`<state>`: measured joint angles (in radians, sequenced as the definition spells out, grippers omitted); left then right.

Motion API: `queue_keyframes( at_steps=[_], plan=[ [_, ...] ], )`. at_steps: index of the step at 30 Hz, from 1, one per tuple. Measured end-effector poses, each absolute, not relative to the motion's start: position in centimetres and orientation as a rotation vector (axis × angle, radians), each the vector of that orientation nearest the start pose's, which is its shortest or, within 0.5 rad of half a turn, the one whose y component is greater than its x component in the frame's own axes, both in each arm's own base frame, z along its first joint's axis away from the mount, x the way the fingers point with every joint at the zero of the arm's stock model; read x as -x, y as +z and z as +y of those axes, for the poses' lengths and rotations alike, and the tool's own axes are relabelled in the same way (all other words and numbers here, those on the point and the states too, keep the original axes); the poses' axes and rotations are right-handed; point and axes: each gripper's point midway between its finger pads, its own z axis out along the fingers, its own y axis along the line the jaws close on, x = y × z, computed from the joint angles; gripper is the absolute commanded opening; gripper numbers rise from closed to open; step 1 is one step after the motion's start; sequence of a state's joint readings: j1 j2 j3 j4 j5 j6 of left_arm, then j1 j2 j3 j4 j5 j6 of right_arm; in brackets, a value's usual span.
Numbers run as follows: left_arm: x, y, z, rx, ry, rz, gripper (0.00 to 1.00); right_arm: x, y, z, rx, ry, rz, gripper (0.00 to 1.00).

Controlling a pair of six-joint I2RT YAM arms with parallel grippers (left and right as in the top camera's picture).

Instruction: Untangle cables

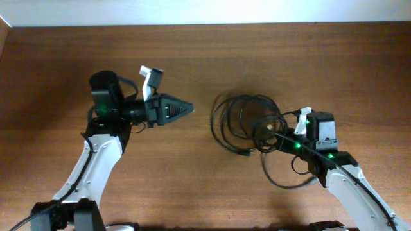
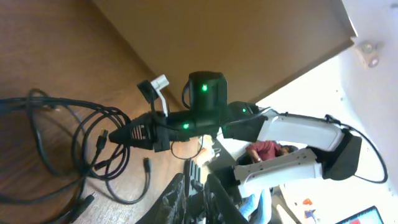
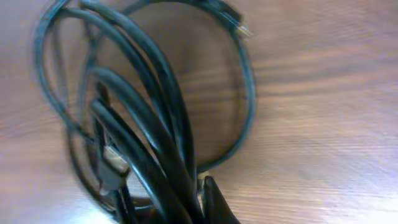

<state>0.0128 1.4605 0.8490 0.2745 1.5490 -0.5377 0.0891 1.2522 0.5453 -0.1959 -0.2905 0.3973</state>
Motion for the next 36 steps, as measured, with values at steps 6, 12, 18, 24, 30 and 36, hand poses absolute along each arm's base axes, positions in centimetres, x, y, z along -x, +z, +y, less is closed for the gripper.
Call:
queue_keyframes(
  at_steps=[6, 12, 18, 24, 30, 36],
  plan=[
    [-29.2, 25.9, -18.4, -0.713, -1.805, 1.801, 0.1, -30.7, 11.7, 14.0, 0.106, 1.032, 2.265, 0.04],
    [-28.6, 25.7, -19.0, -0.721, -1.836, 1.813, 0.12, -27.9, 16.8, 17.7, 0.439, 1.377, 2.024, 0.04],
    [-27.8, 24.4, -18.9, -0.713, -1.85, 1.825, 0.3, -26.0, 18.4, 18.6, 0.608, 1.487, 1.912, 0.04],
    [-27.2, 23.3, -18.9, -0.846, -1.717, 1.711, 0.54, -25.6, 18.6, 18.7, 0.631, 1.505, 1.896, 0.04],
    [-28.2, 21.7, -18.8, -0.899, -1.531, 1.717, 0.88, -25.6, 18.6, 18.7, 0.633, 1.503, 1.894, 0.04],
    [-28.2, 18.7, -18.4, -0.965, -1.35, 1.793, 0.99, -25.6, 18.6, 18.7, 0.634, 1.504, 1.893, 0.04]
  ],
)
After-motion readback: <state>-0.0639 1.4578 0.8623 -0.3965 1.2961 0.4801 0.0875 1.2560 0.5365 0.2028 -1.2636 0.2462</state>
